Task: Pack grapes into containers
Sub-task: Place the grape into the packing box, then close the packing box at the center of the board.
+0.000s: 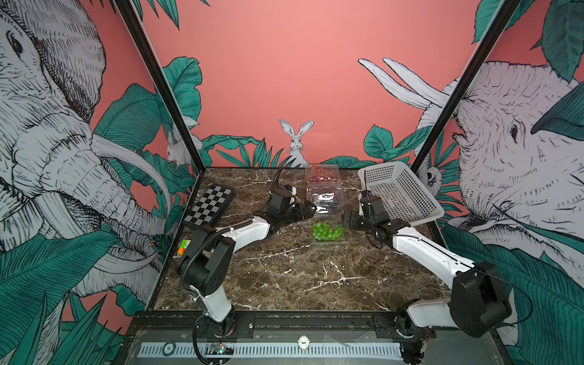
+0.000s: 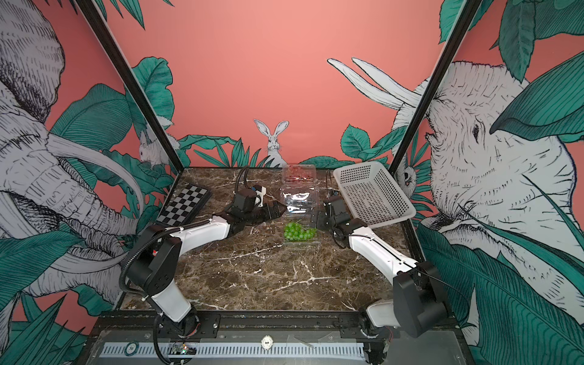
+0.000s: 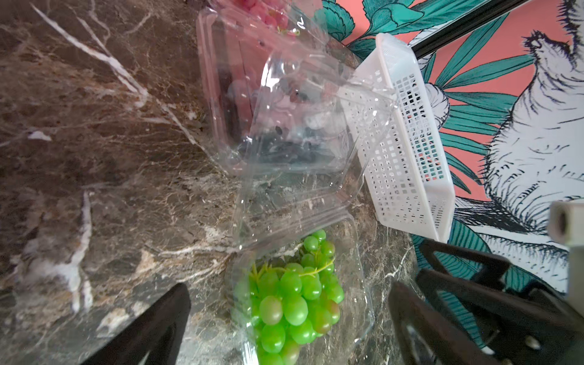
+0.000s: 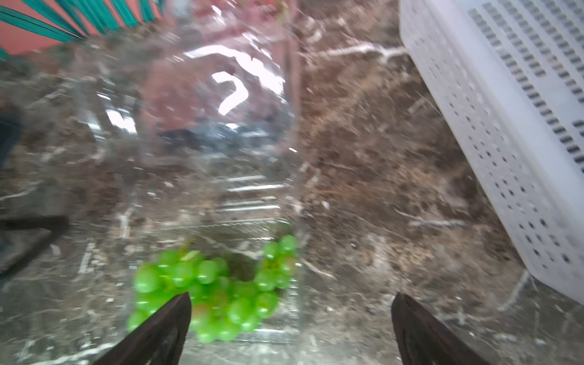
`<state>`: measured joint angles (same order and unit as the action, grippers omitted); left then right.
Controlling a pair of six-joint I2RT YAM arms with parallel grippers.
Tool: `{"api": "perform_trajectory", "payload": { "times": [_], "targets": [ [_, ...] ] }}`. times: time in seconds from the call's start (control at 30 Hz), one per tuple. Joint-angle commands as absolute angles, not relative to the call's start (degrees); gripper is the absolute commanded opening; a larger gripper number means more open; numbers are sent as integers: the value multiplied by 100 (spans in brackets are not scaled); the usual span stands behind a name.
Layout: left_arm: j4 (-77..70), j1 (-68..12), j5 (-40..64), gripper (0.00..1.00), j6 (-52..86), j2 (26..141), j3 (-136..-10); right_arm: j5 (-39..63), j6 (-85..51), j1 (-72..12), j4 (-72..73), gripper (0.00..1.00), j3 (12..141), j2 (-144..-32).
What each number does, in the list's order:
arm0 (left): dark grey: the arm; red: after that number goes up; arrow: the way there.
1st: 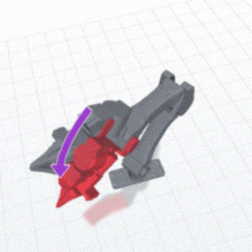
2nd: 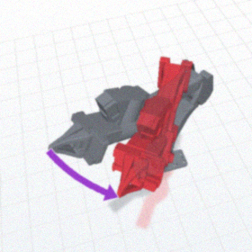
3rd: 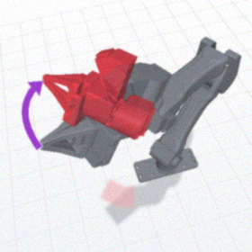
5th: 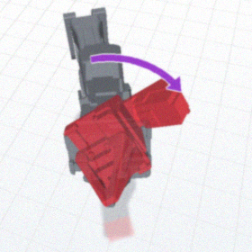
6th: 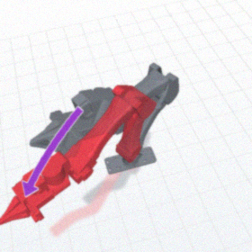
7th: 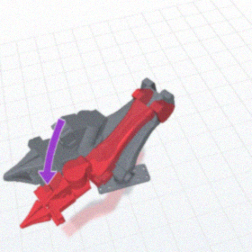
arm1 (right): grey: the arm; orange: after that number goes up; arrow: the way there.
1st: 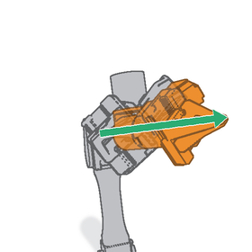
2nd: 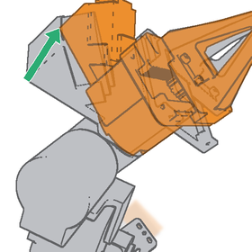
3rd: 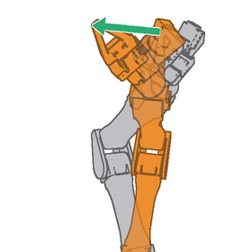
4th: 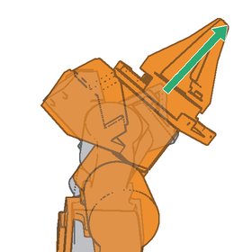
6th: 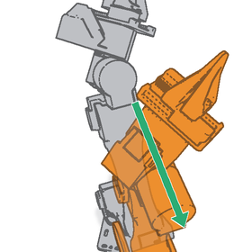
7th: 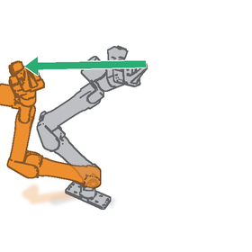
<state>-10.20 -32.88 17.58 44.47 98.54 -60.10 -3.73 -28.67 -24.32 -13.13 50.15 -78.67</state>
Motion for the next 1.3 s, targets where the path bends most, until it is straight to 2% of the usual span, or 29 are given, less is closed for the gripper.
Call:
{"api": "perform_trajectory", "payload": {
  "times": [0.0,0.07,0.13,0.3,0.67,0.8,1.27],
  "targets": [
    [-765,-3213,1880,99,4298,10003,-6337,-58,-2701,-2387,-1447,97,4838,-7961],
    [-757,-3199,1891,99,4276,10099,-6429,36,-2668,-2386,-1412,90,4797,-8083],
    [-687,-3182,1908,99,4241,10203,-6583,70,-2672,-2391,-1389,76,4786,-8256],
    [-633,-3143,2047,99,4258,10456,-6877,106,-2681,-2390,-1242,63,4815,-8502],
    [-717,-3131,2197,99,4395,10947,-7433,115,-2578,-2382,-953,22,5245,-9334],
    [-679,-3140,2200,99,4353,11042,-7573,105,-2558,-2381,-986,14,5481,-9533],
    [-535,-3138,2184,99,4007,11218,-7980,140,-2497,-2363,-1156,15,5948,-9853]
  ]
}}
